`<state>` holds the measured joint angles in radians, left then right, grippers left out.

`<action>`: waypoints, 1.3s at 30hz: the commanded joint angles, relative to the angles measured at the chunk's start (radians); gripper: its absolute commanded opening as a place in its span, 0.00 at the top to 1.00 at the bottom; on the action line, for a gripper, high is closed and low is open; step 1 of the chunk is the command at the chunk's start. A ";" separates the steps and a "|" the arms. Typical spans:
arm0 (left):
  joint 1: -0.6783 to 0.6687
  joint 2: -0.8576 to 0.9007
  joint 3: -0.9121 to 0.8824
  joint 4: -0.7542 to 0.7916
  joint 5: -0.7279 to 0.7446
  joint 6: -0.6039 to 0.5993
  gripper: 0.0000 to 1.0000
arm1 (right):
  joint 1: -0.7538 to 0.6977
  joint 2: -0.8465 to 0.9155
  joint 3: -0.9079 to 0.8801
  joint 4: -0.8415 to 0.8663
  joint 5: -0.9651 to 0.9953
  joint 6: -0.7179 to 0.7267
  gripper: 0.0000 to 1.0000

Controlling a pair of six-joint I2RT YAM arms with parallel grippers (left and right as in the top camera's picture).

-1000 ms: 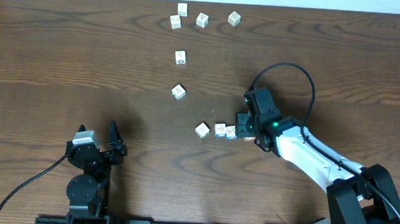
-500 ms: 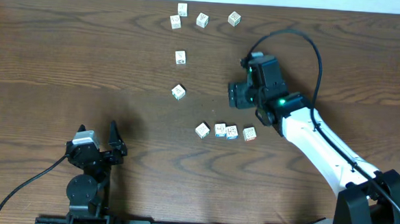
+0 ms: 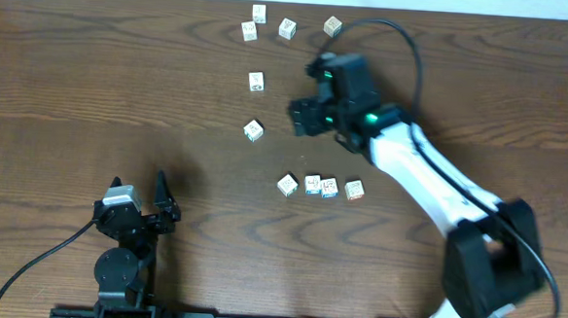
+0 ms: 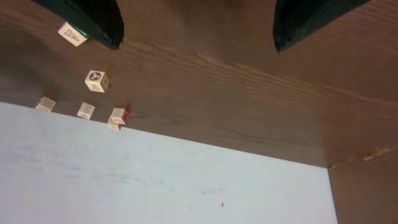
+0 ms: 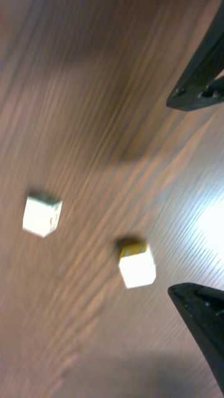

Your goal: Lift 5 blocks

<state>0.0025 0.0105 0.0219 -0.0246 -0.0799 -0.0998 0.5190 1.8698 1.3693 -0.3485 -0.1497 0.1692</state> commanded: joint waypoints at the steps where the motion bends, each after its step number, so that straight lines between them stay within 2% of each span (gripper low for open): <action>1: -0.003 -0.005 -0.018 -0.041 -0.010 0.014 0.23 | 0.069 0.116 0.130 -0.036 -0.042 -0.053 0.12; 7: -0.003 -0.005 -0.018 -0.041 -0.010 0.014 0.23 | 0.105 0.260 0.292 -0.170 -0.084 -0.159 0.14; 13: -0.003 -0.005 -0.018 -0.041 -0.010 0.014 0.23 | 0.104 0.278 0.308 -0.263 -0.128 -0.307 0.16; 17: -0.003 -0.005 -0.018 -0.041 -0.010 0.014 0.23 | 0.104 0.278 0.308 -0.292 -0.124 -0.348 0.15; 30: -0.003 -0.005 -0.018 -0.041 -0.010 0.014 0.23 | 0.117 0.325 0.310 -0.291 -0.140 -0.444 0.11; 39: -0.003 -0.005 -0.018 -0.041 -0.010 0.014 0.23 | 0.143 0.354 0.312 -0.215 -0.093 -0.470 0.18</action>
<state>0.0025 0.0105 0.0219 -0.0246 -0.0799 -0.0998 0.6342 2.2181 1.6566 -0.5892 -0.2623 -0.2760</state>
